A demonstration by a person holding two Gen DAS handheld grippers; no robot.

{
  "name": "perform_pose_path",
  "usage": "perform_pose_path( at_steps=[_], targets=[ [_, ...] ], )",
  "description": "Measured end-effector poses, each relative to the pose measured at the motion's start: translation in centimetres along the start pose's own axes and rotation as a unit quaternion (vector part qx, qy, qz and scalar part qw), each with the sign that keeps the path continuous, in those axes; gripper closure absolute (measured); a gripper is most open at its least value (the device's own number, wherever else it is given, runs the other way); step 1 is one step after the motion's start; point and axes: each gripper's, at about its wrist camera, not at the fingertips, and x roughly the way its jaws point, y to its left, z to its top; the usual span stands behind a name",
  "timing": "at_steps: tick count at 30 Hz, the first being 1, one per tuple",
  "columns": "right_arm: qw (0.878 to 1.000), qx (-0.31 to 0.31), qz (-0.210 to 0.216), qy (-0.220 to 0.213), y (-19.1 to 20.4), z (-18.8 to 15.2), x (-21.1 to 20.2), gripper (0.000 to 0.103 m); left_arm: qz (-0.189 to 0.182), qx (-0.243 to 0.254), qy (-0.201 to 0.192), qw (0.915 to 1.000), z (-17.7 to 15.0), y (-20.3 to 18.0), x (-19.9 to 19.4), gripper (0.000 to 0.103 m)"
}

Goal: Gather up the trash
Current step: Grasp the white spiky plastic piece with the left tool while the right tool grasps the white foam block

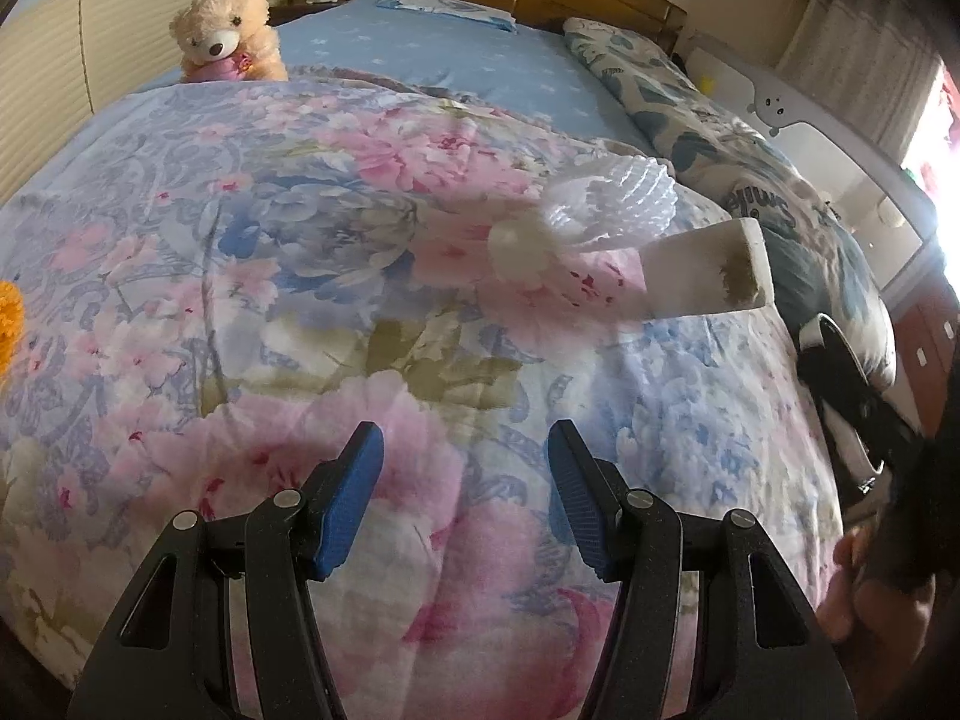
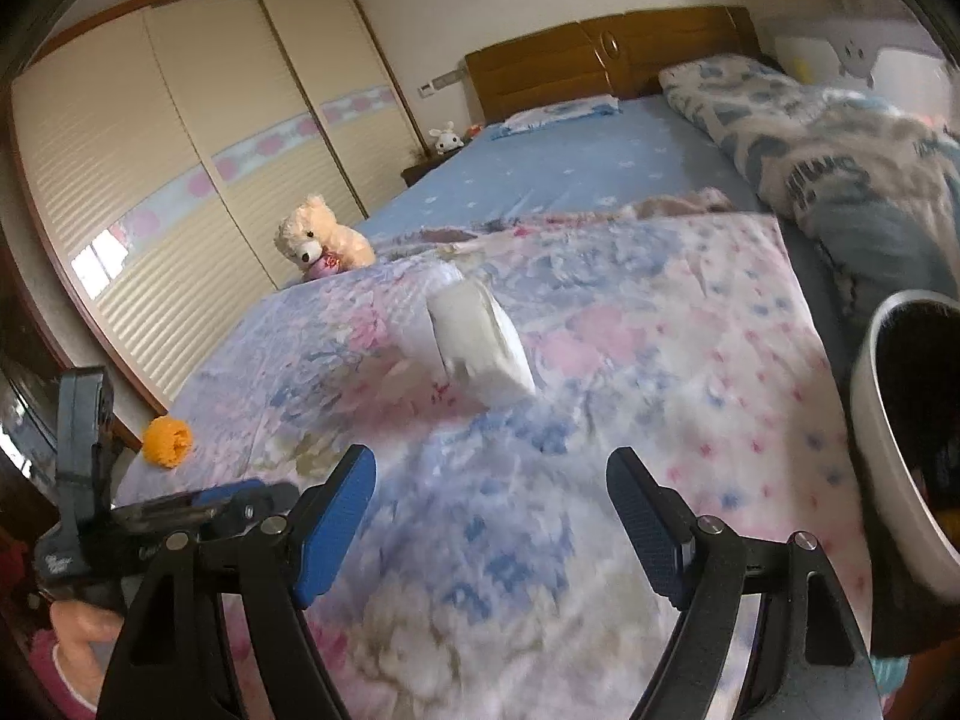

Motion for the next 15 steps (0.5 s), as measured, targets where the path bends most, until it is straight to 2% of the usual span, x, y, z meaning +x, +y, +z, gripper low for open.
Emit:
perform_pose_path(
  at_steps=[6,7,8,10,15],
  targets=[
    [1.000,-0.015,-0.002,-0.011,0.7,2.4,2.9,0.026,-0.004,0.005,0.000,1.0000,1.2,-0.7,0.5,0.045],
    [1.000,-0.015,0.001,-0.009,0.7,2.7,3.4,0.035,-0.004,0.008,-0.002,1.0000,1.5,-1.0,0.7,0.045],
    [1.000,-0.015,0.003,-0.004,0.6,2.8,3.8,0.053,-0.004,0.011,-0.003,0.9999,1.8,-1.3,0.7,0.045],
    [1.000,-0.005,0.005,0.011,0.1,2.9,4.5,0.073,-0.010,0.016,-0.004,0.9998,2.6,-1.9,1.1,0.045],
    [1.000,0.015,0.008,0.012,-2.1,1.0,2.3,0.073,-0.020,0.035,-0.008,0.9992,4.3,-3.7,2.0,0.045]
  ],
)
